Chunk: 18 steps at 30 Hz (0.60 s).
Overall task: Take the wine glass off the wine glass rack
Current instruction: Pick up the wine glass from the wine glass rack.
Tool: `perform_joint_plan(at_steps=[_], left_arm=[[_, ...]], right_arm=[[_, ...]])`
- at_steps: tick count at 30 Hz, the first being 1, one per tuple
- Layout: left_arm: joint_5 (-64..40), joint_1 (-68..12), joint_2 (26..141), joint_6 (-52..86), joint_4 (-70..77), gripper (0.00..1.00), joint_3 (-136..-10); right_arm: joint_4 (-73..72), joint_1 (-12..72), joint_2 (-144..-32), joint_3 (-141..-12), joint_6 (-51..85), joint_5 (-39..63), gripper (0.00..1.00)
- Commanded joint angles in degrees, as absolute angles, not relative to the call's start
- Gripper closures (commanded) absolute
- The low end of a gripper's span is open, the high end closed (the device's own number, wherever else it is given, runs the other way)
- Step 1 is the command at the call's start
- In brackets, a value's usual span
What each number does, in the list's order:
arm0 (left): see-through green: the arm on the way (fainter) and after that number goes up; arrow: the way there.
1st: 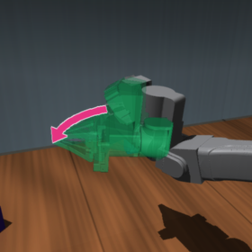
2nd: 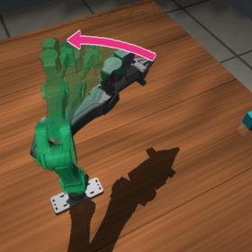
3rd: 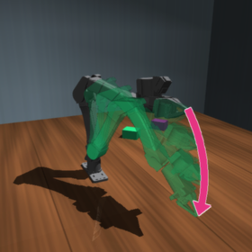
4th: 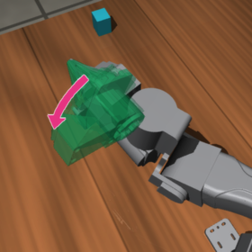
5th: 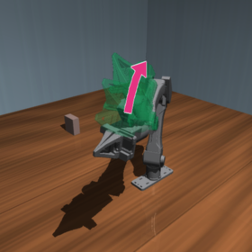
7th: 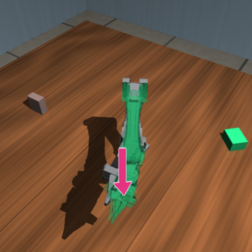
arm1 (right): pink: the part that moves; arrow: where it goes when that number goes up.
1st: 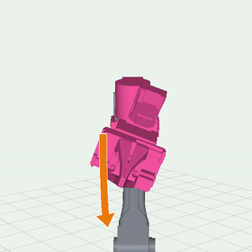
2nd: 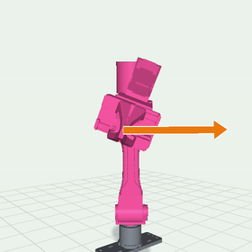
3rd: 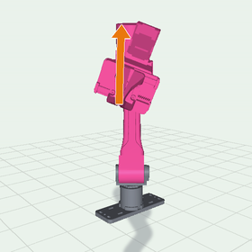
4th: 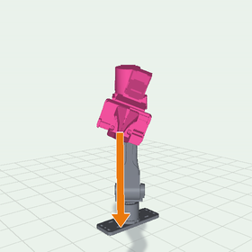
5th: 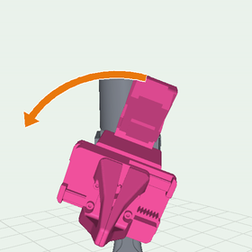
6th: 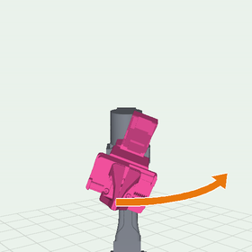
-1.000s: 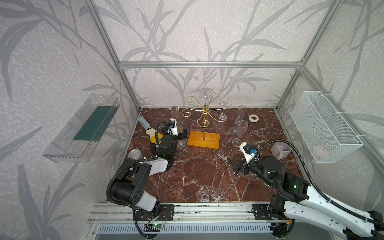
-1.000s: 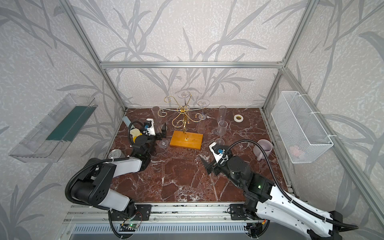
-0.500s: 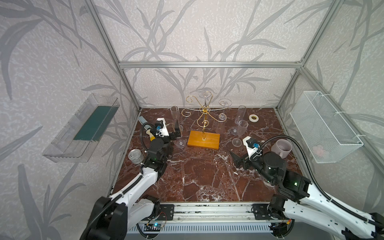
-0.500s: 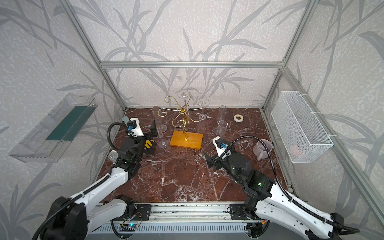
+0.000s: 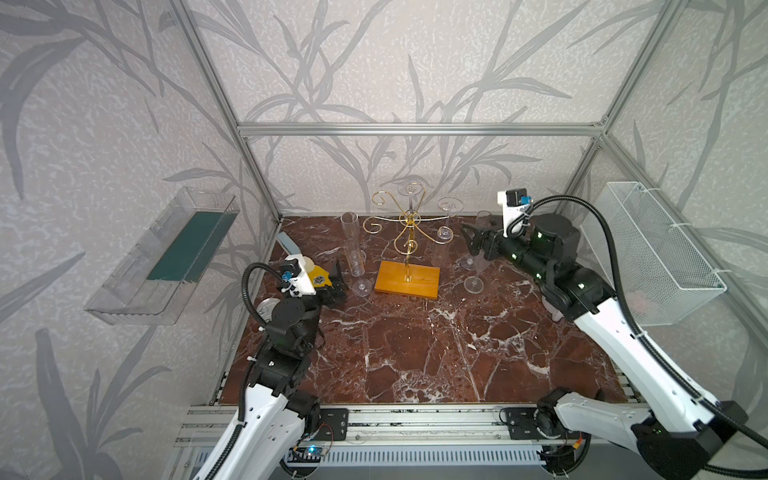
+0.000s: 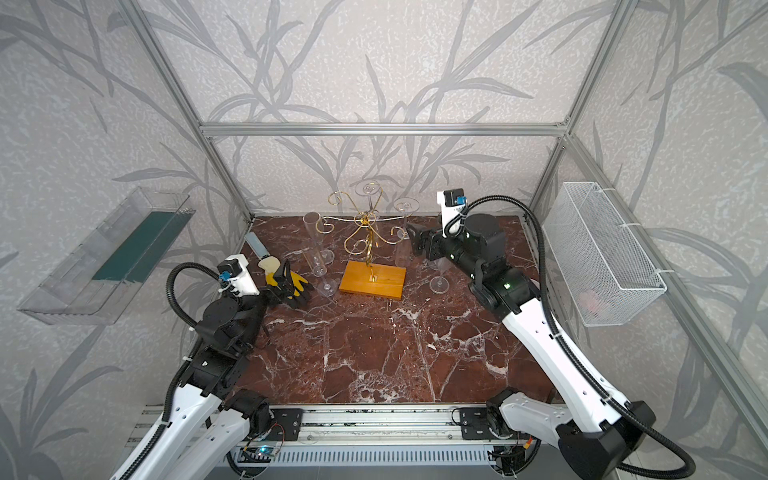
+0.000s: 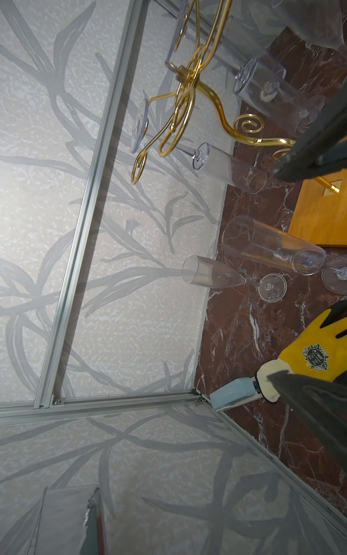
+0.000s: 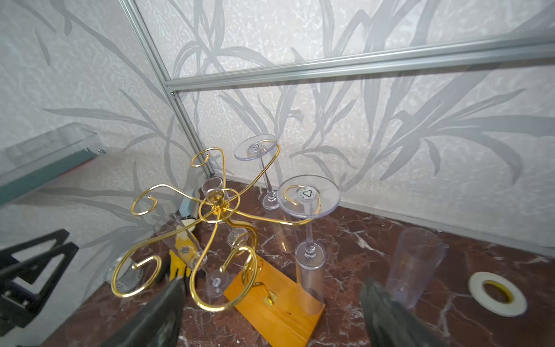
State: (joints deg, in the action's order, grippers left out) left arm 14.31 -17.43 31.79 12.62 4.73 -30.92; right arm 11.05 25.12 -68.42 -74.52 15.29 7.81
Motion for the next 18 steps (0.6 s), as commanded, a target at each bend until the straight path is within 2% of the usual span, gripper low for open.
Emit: perform_joint_plan(at_steps=[1, 7, 13, 18], left_arm=[[11.8, -17.1, 29.9, 15.9, -3.7, 0.01, -32.4], [8.9, -17.2, 27.5, 17.9, -5.8, 0.01, -31.4], [6.8, -17.2, 27.0, 18.8, -8.0, 0.01, -31.9], [7.0, -17.2, 25.4, 19.5, -7.9, 0.01, -31.0]], right_arm=[[4.8, 18.9, -73.1, -77.3, 24.7, 21.4, 0.19], [4.1, 11.9, -88.2, -88.7, 37.6, 37.6, 0.29], [4.2, 11.2, -98.7, -96.6, 44.3, 44.7, 0.35], [5.9, 11.2, -103.1, -100.4, 45.2, 46.7, 0.37]])
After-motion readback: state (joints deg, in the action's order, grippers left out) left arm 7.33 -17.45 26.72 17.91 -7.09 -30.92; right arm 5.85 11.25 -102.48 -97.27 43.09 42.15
